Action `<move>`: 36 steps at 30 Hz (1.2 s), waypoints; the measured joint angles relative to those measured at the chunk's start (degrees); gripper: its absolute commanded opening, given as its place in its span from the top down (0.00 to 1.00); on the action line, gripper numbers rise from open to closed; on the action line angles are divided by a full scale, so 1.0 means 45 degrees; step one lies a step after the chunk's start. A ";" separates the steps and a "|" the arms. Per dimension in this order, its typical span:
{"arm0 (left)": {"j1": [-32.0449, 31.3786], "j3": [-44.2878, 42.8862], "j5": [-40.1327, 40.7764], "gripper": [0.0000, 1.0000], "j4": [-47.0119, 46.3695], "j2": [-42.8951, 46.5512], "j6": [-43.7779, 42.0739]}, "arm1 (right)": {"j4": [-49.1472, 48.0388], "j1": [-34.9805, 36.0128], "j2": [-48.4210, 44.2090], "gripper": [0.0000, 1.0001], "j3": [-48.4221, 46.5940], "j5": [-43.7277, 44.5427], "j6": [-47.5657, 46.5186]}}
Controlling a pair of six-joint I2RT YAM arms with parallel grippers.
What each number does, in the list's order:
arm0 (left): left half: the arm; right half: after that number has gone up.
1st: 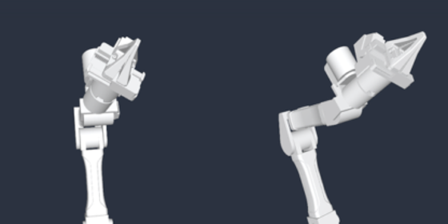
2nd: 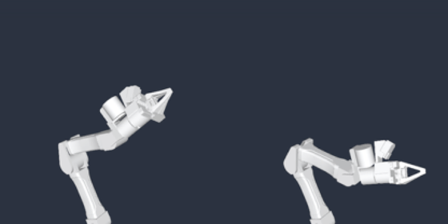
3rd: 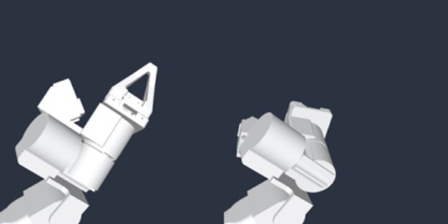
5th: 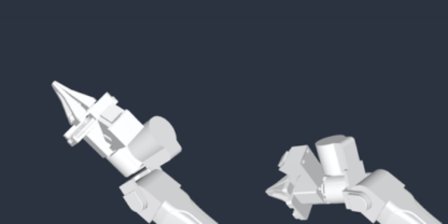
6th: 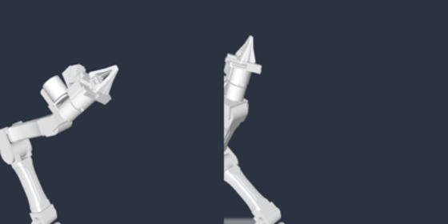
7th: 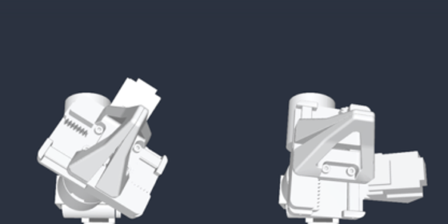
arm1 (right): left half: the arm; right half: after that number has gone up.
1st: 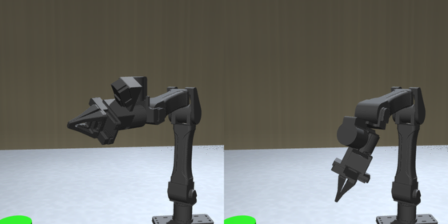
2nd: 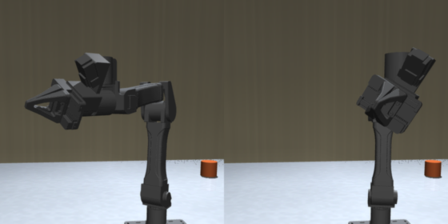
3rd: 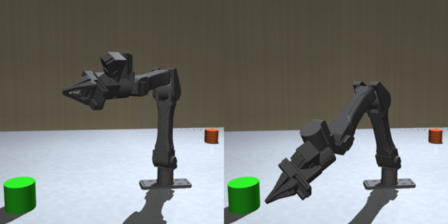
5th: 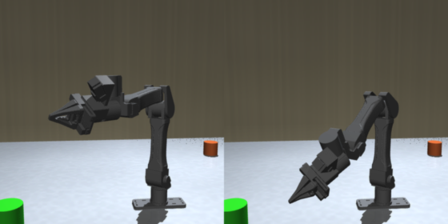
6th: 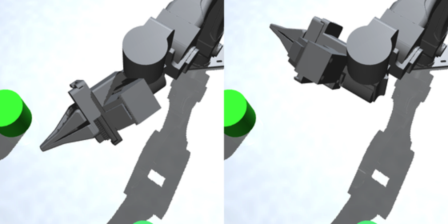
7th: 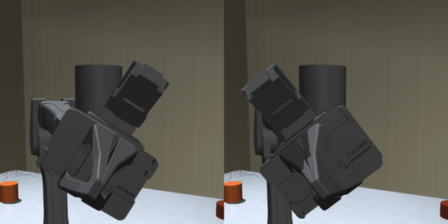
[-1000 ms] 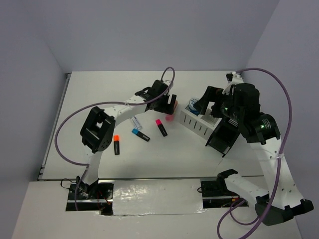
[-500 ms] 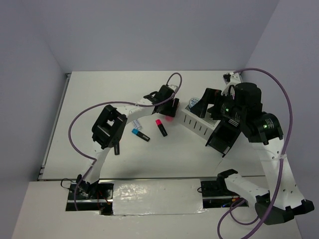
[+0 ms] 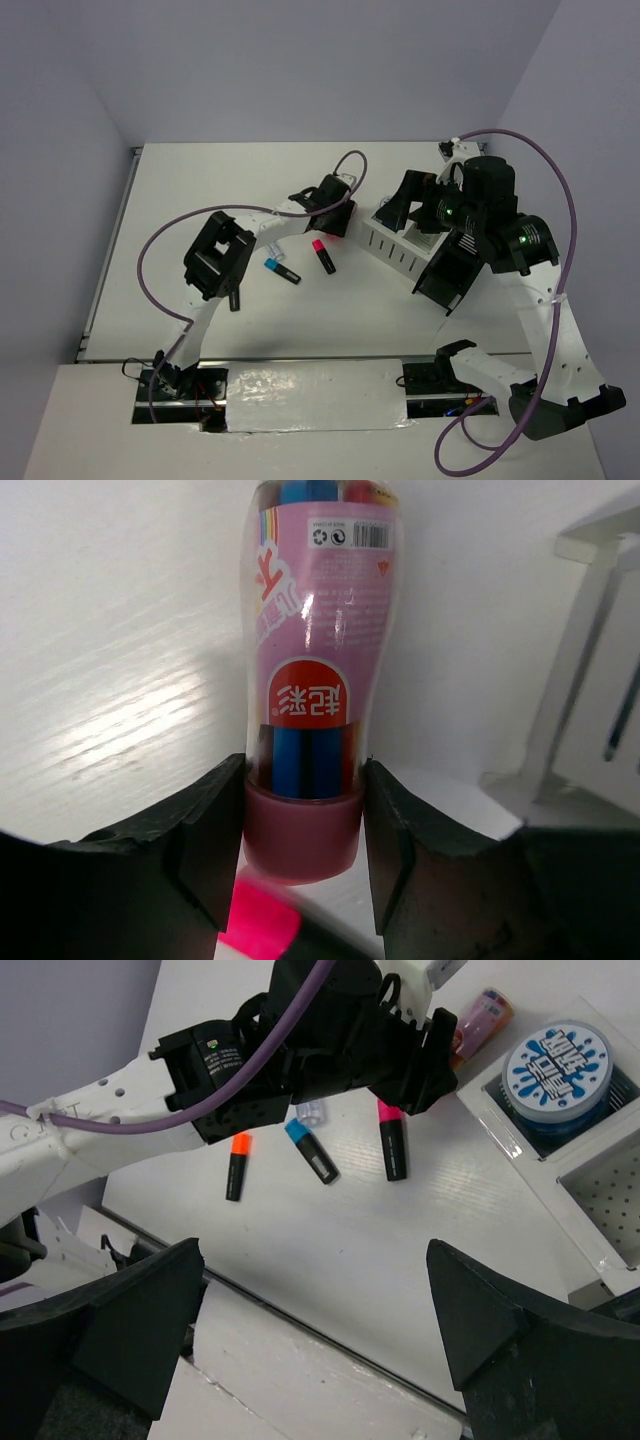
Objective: Sort the stationery into containers
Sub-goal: Pick up the stationery from the center of the board.
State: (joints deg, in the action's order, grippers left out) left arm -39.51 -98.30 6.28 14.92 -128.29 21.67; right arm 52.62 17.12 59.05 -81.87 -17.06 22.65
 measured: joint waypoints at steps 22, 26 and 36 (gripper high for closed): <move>0.1996 0.2482 -0.6645 1.00 0.4731 0.9394 -0.4707 | -0.5081 0.0554 0.0719 0.00 0.1277 -0.5110 -0.5775; 0.2059 0.3876 -0.8301 1.00 0.5401 1.1210 -0.4663 | -0.4600 0.0952 0.2429 0.00 0.0214 -0.6217 -0.7023; 0.2035 0.5712 -1.0890 1.00 0.5999 1.4693 -0.4668 | -0.3332 0.1214 0.4653 0.00 -0.0651 -1.1584 -0.7606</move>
State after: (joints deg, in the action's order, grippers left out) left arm -30.35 -72.60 -42.72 41.91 -62.17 0.67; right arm 37.63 22.59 79.99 -84.79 -69.19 -11.57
